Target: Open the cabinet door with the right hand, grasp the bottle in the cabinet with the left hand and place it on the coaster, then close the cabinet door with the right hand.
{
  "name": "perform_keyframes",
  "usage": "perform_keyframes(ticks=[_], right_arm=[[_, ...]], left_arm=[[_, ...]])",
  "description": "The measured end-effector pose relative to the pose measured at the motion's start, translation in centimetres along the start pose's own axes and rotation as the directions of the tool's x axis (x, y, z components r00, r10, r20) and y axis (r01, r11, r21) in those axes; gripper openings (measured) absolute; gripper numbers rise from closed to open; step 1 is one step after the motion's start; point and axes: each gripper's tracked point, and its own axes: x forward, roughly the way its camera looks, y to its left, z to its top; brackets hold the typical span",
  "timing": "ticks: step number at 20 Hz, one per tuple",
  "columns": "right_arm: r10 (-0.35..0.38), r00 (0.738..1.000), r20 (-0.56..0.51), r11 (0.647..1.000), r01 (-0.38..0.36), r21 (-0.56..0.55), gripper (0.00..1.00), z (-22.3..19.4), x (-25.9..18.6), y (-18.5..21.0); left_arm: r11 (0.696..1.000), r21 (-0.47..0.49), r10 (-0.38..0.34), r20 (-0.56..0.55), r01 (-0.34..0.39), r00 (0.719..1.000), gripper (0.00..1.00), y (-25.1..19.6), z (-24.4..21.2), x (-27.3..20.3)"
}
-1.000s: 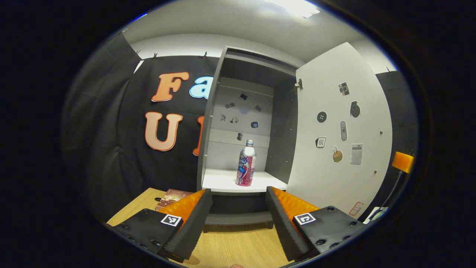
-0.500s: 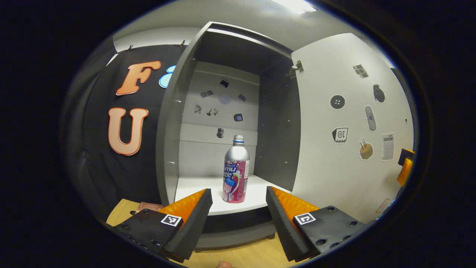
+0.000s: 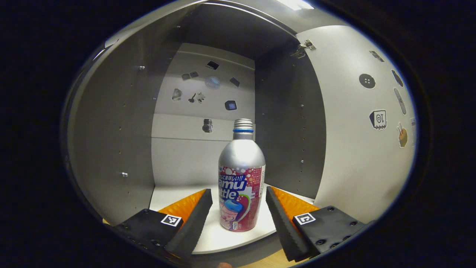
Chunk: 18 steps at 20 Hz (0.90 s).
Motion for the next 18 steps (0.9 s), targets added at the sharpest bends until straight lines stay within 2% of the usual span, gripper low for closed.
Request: perform_keyframes(ticks=[4, 8, 10, 12, 14, 18], right_arm=[[-0.026, 0.998, -0.058, 1.0, 0.026, 0.002, 0.95, -1.5, 0.1, 0.1], [-0.03, 0.997, -0.075, 1.0, 0.03, -0.002, 0.95, -2.0, 0.4, -0.7], [-0.026, 0.997, -0.066, 1.0, 0.026, 0.003, 0.95, -1.7, 0.3, -1.1], [-0.01, 0.998, -0.061, 1.0, 0.011, 0.017, 0.95, -1.4, -0.2, -1.4], [-0.002, 0.999, -0.054, 1.0, 0.003, 0.019, 0.95, -1.0, -1.3, -2.0], [0.02, 0.999, -0.03, 1.0, -0.02, 0.002, 0.95, -0.4, -3.5, -3.7]], left_arm=[[1.0, -0.012, -0.026, -0.02, 0.026, 0.999, 0.94, -0.1, -0.7, 1.9], [1.0, 0.009, -0.005, -0.003, 0.005, 1.0, 0.95, 0.0, -0.2, 2.1], [1.0, 0.02, -0.003, -0.01, 0.003, 1.0, 0.86, -0.1, -0.2, 1.7], [0.999, 0.033, 0.014, -0.017, -0.013, 1.0, 0.86, 0.4, -0.1, 1.4], [0.999, 0.025, 0.042, 0.005, -0.042, 0.999, 0.82, 0.6, 0.4, 0.1], [0.996, 0.027, 0.086, 0.07, -0.088, 0.994, 0.82, 0.4, 2.4, -3.7]])
